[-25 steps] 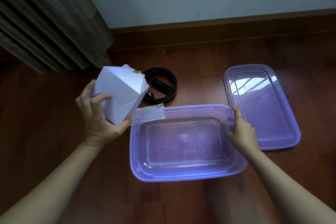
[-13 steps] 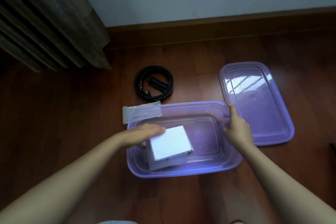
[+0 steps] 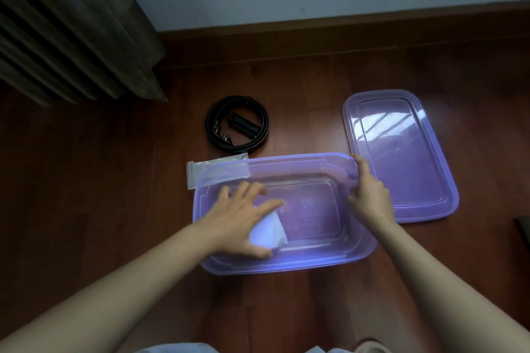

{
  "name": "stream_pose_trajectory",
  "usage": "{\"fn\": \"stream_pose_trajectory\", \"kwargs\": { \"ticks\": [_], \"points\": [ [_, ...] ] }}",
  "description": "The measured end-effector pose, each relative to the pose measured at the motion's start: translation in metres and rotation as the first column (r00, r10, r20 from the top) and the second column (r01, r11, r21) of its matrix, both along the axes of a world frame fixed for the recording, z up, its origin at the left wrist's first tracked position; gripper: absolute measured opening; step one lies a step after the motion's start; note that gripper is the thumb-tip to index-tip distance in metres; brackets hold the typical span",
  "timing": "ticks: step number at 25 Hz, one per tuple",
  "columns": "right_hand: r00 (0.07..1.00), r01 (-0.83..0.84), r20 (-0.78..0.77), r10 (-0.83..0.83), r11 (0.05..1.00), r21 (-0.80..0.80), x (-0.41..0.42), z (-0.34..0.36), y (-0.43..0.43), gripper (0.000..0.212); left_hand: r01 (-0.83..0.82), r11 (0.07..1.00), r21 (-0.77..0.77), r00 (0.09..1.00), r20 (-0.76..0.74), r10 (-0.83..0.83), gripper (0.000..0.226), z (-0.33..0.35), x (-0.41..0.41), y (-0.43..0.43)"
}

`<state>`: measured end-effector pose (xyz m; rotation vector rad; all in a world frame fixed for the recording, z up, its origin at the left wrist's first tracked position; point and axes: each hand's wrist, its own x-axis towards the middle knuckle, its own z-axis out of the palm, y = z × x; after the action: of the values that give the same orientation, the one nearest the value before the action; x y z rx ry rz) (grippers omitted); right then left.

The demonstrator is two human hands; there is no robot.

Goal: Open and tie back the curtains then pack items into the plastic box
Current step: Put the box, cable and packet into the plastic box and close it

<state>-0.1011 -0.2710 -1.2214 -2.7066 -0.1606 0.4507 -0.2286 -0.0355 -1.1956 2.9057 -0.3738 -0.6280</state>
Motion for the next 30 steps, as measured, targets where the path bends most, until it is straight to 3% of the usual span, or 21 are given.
{"fn": "stream_pose_trajectory", "kwargs": {
  "ticks": [2, 6, 9, 12, 17, 19, 22, 27, 30],
  "points": [
    [1.000, 0.001, -0.003, -0.001, 1.000, 0.000, 0.000, -0.001, 0.000, 0.074, 0.013, 1.000, -0.025, 0.987, 0.161, -0.009, 0.078, 0.000, 0.011, 0.011],
    [1.000, 0.007, -0.002, -0.007, 1.000, 0.003, 0.000, 0.000, 0.000, 0.074, 0.029, 0.991, -0.127, 0.992, 0.129, -0.013, 0.065, 0.008, 0.026, 0.028],
    [1.000, 0.013, -0.001, -0.013, 1.000, 0.010, 0.000, 0.000, 0.001, 0.073, 0.095, 0.994, -0.059, 0.956, 0.284, -0.075, 0.053, 0.003, 0.030, 0.028],
    [1.000, 0.016, 0.002, -0.016, 1.000, 0.009, 0.000, 0.001, 0.000, 0.073, 0.020, 0.998, -0.059, 0.934, 0.358, 0.003, 0.049, -0.016, 0.018, 0.011],
    [1.000, 0.009, 0.012, -0.009, 1.000, 0.000, 0.000, 0.000, 0.000, 0.075, 0.093, 0.984, 0.155, 0.962, 0.240, -0.129, 0.080, -0.045, -0.011, -0.008],
    [1.000, 0.004, 0.018, -0.003, 1.000, -0.008, 0.001, -0.001, 0.000, 0.075, 0.120, 0.975, 0.187, 0.945, 0.278, -0.169, 0.072, -0.049, -0.007, -0.006],
    [1.000, 0.007, 0.018, -0.007, 1.000, -0.003, 0.001, -0.002, 0.000, 0.075, 0.179, 0.980, 0.087, 0.900, 0.387, -0.199, 0.060, -0.054, -0.004, -0.019],
    [1.000, 0.003, 0.024, -0.003, 1.000, -0.013, 0.001, -0.004, -0.001, 0.076, 0.172, 0.985, 0.007, 0.898, 0.409, -0.160, 0.089, -0.056, -0.006, -0.018],
    [1.000, 0.005, 0.027, -0.004, 1.000, -0.012, 0.002, -0.006, -0.002, 0.076, 0.155, 0.988, 0.004, 0.873, 0.467, -0.139, 0.069, -0.058, -0.007, -0.022]
  ]
}}
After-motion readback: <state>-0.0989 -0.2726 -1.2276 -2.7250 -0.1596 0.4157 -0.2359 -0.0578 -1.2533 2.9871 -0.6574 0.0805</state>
